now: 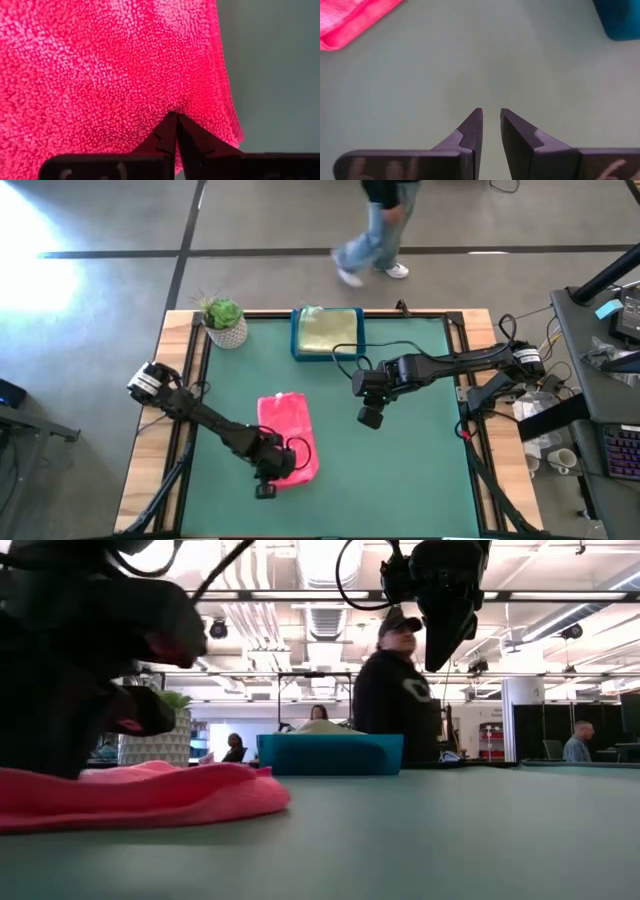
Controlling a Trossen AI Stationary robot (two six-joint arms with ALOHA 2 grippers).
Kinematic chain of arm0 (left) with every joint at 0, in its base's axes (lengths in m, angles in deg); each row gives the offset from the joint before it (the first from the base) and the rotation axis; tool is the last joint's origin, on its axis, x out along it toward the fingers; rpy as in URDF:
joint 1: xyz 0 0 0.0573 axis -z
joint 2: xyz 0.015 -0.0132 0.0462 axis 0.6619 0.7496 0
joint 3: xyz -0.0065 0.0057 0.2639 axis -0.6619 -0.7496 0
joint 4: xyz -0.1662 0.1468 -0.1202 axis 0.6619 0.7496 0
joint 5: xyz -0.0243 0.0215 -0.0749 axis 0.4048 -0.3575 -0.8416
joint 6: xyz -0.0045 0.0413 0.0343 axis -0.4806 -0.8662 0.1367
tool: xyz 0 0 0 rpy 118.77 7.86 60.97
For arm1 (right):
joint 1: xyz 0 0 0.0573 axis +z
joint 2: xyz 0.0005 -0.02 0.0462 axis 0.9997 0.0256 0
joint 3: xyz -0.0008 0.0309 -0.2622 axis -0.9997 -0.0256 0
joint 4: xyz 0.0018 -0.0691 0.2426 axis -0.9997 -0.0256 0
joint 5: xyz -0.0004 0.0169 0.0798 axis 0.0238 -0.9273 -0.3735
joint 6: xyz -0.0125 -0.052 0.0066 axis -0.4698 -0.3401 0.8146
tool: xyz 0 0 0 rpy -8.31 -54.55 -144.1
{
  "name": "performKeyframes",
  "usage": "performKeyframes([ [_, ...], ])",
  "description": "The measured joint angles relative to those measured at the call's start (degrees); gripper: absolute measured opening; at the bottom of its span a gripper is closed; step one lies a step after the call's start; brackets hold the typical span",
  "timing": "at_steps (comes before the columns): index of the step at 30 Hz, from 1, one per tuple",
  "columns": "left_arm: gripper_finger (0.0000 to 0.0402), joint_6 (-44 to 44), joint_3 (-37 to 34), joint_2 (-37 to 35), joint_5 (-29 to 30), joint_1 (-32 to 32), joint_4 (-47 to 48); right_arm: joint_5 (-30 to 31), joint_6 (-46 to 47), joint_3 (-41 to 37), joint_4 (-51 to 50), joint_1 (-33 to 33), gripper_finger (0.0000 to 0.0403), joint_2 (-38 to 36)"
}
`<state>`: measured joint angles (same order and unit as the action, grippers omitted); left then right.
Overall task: Fold microfiber towels
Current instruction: Fold the pink microfiber cloth
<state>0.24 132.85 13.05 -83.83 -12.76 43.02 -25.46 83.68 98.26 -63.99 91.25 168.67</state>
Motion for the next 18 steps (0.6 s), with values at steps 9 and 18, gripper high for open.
performKeyframes([
  [9, 0.0001, 2.31, -0.93, -12.85, 2.97, 0.72, 3.85, -0.04, 0.02, 0.00, -0.07, 0.00, 0.0061, 0.00],
  [18, 0.0001, 2.57, -1.43, -18.83, 5.64, 0.64, 3.43, -0.34, -1.44, 0.00, -0.02, 0.13, 0.0081, 0.00],
])
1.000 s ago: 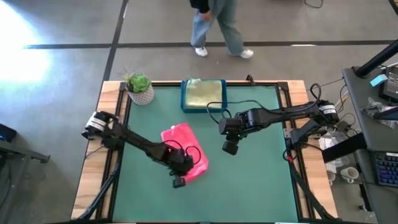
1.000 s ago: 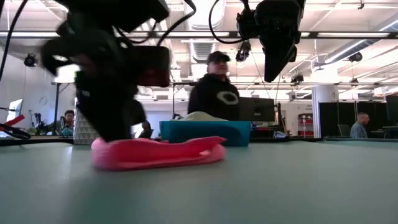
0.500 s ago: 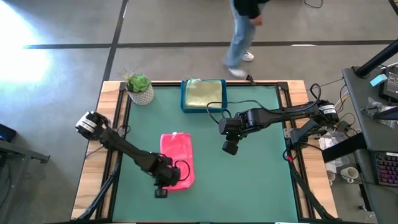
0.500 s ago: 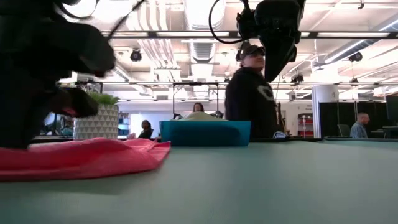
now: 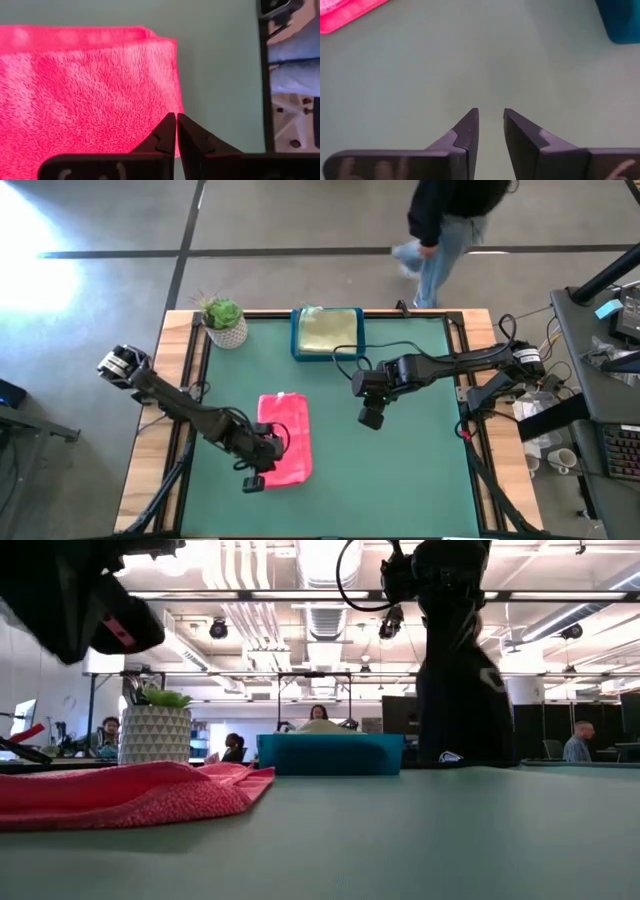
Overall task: Fold microfiber towels
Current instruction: Fold the pink microfiber cloth
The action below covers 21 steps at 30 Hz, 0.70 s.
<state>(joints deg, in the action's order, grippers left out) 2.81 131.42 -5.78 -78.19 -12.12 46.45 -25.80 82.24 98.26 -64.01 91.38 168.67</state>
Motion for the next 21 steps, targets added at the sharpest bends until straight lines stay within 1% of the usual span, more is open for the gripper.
performKeyframes([
  [3, 0.0007, 0.05, 0.12, -1.18, 0.09, -0.36, -0.12, -0.19, -0.67, 0.00, 0.02, 0.24, 0.0097, 0.00],
  [5, 0.0019, 0.07, 0.19, -1.67, 0.09, -0.50, 0.64, -0.31, -0.61, 0.00, 0.01, 0.48, 0.0109, 0.00],
  [8, 0.0047, 0.11, 0.63, -2.53, 0.07, -1.05, 2.01, -1.59, -0.59, 0.00, 0.08, 0.69, 0.0127, 0.00],
  [13, 0.0110, 0.14, 0.63, -3.35, 0.16, -2.26, 3.30, -1.79, -0.19, 0.00, 0.53, 1.30, 0.0153, 0.00],
  [16, 0.0146, 0.40, 0.76, -3.54, 0.16, -2.71, 4.68, -1.79, -1.47, 0.00, 2.48, 1.79, 0.0163, 0.00],
  [19, 0.0169, 0.51, 0.66, -3.65, -0.29, -2.65, 5.16, -1.83, -4.07, 0.00, 5.29, 2.52, 0.0168, 0.00],
  [21, 0.0172, 2.07, 0.66, -3.65, -0.48, -2.11, 5.08, -1.83, -5.69, 0.00, 7.03, 3.03, 0.0169, 0.00],
])
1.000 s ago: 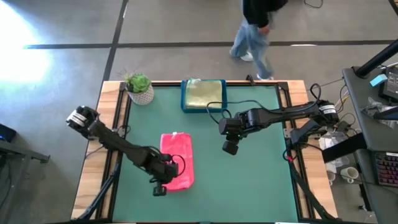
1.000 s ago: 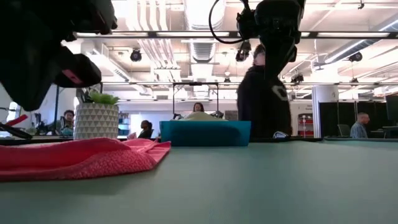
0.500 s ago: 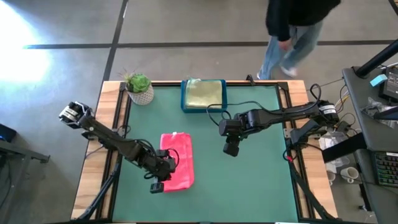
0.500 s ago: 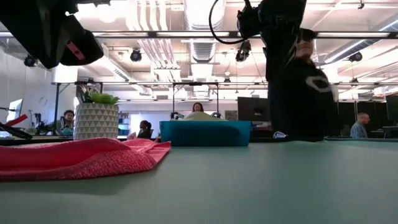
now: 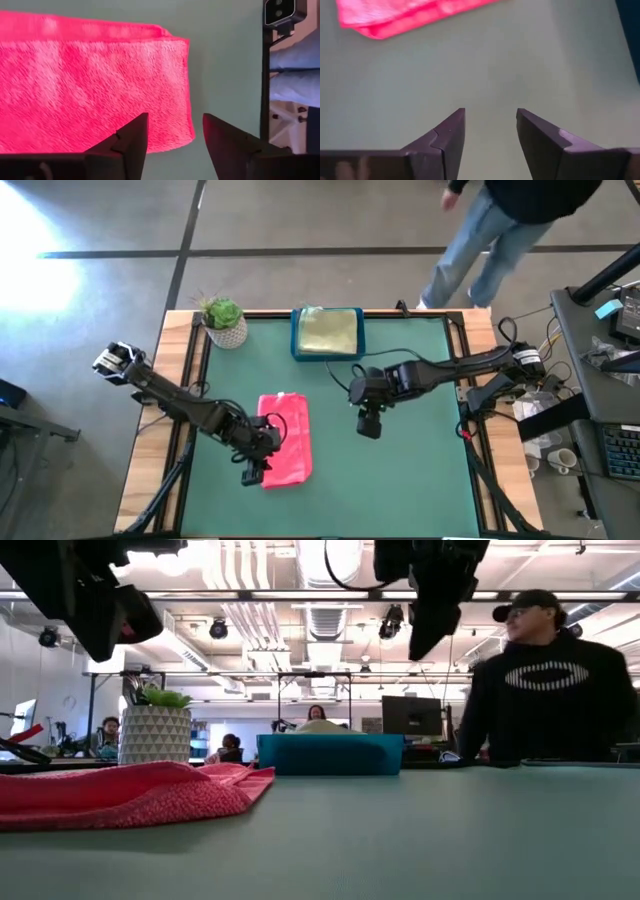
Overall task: Fold microfiber towels
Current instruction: Fold the pink microfiber cloth
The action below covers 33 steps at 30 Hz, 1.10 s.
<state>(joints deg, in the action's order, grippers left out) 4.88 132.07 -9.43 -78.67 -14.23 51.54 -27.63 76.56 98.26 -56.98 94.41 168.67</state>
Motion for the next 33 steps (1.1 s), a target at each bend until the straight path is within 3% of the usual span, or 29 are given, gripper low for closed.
performKeyframes([
  [7, 0.0173, 6.26, 0.30, 0.00, 1.82, 3.23, -0.03, -1.60, -11.18, -0.67, 9.40, 2.66, 0.0169, 0.00],
  [15, 0.0173, 11.94, 0.39, 0.00, 14.65, 8.81, -0.05, -4.72, -20.65, -0.92, 21.37, 5.73, 0.0168, 2.05],
  [18, 0.0173, 11.96, 0.42, 0.00, 16.07, 10.17, -0.09, -7.33, -20.64, -0.92, 23.86, 6.97, 0.0168, 4.11],
  [33, 0.0173, 6.94, -1.00, 1.73, 17.78, 15.58, -0.05, -6.93, -12.05, 2.43, 31.60, 9.28, 0.0169, 12.72],
])
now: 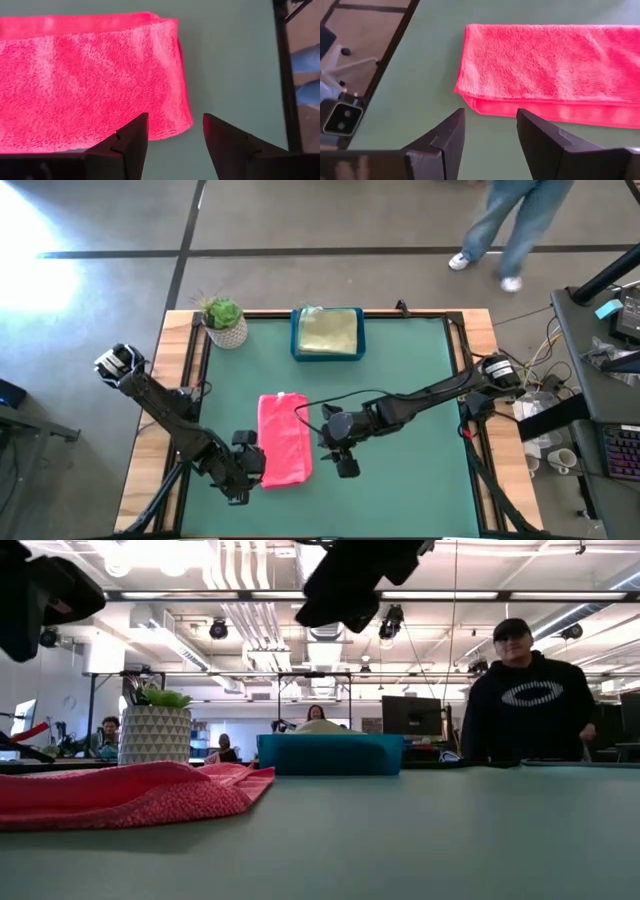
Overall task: Fold microfiber towels
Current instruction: Fold the pink microfiber cloth
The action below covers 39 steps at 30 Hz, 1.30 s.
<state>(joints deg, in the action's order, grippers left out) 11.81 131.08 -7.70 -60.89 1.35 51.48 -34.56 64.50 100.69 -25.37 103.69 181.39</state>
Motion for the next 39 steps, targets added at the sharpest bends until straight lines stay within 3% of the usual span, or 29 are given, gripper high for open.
performKeyframes([
  [12, 0.0173, -2.93, -3.49, 0.11, 1.29, 1.34, -0.64, 0.03, 4.40, 5.89, 0.37, 2.33, 0.0169, 8.38],
  [24, 0.0173, -9.88, -6.32, 1.97, 1.90, 1.56, -8.92, 0.01, 1.99, 12.67, 0.06, 3.08, 0.0169, 17.04],
  [34, 0.0173, -10.05, -6.85, 9.58, 0.28, 1.59, -15.57, -0.48, -3.84, 20.04, -0.96, 3.21, 0.0169, 24.32],
  [39, 0.0173, -8.12, -6.90, 11.01, -4.20, 1.59, -16.96, -0.50, -3.93, 23.72, -3.62, 3.21, 0.0169, 27.74],
])
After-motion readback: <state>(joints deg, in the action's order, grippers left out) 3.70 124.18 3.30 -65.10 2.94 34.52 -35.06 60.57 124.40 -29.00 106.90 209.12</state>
